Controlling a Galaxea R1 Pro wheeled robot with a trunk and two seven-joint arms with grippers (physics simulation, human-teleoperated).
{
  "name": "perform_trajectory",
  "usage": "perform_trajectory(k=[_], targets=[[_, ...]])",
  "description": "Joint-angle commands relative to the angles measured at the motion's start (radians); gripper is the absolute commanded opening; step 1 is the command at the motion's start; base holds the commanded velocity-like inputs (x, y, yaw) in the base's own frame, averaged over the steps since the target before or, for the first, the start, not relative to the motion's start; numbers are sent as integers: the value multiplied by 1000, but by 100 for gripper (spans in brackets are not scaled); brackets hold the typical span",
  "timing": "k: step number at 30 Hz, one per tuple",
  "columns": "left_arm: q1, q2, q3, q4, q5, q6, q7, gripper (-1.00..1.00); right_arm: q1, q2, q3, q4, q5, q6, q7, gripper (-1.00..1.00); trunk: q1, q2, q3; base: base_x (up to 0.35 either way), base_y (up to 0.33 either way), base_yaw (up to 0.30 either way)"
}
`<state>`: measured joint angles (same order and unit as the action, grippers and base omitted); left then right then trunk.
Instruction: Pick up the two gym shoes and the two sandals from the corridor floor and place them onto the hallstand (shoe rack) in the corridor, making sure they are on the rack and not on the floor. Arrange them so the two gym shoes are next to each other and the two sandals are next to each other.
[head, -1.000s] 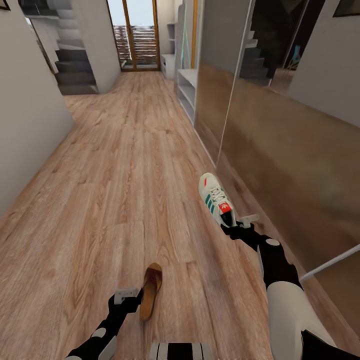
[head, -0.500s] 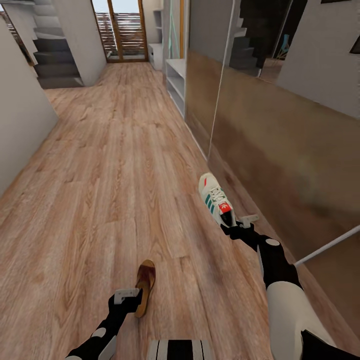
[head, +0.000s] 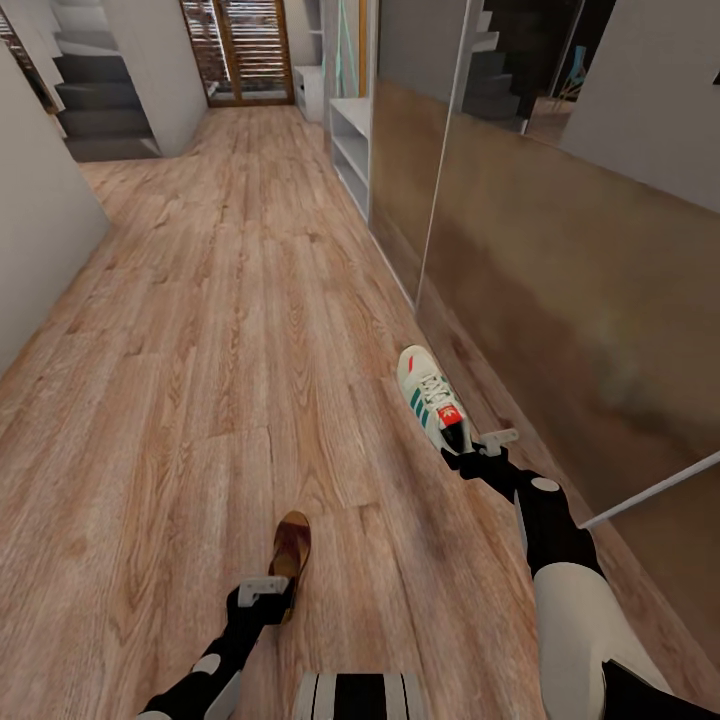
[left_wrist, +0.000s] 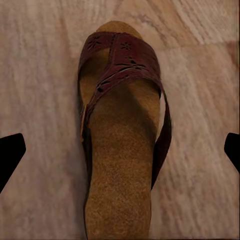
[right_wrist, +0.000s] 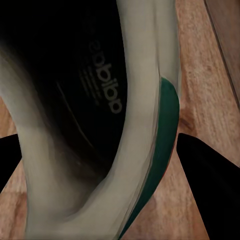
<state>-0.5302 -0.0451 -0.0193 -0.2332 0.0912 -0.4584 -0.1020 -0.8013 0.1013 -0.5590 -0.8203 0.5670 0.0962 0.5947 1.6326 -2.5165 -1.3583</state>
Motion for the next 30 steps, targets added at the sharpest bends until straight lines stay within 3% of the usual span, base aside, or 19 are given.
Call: perform_trajectory(k=[1,3,8,11,22,30], targets=[[-1,-3,-21,0,10,-2,-5,100,-1,1,-6,-2,4,5,8,-100,0,0,-1,0,0,0],[-1,-17,-70,-1,10,0,-4,100,-1,1,-6,-2,4,5,8,-100,0,0,-1,0,0,0],[-1,-30,-130,-1,10,1,-2,100,-1,1,-6,-3,4,5,8,-100,0,0,-1,0,0,0],[-1,-27,-135,-1,10,2,-2,100,-1,1,-6,-3,4,5,8,-100,0,-1,-6,0,0,0],[-1,-18,-136,-2,12,1,-2,100,-1,1,-6,-3,4,5,8,-100,5,-3,-64,0,0,0],[-1,-1,-134,-2,13,1,-2,100,-1,2,-6,-2,4,5,8,-100,6,-3,-77,0,0,26]])
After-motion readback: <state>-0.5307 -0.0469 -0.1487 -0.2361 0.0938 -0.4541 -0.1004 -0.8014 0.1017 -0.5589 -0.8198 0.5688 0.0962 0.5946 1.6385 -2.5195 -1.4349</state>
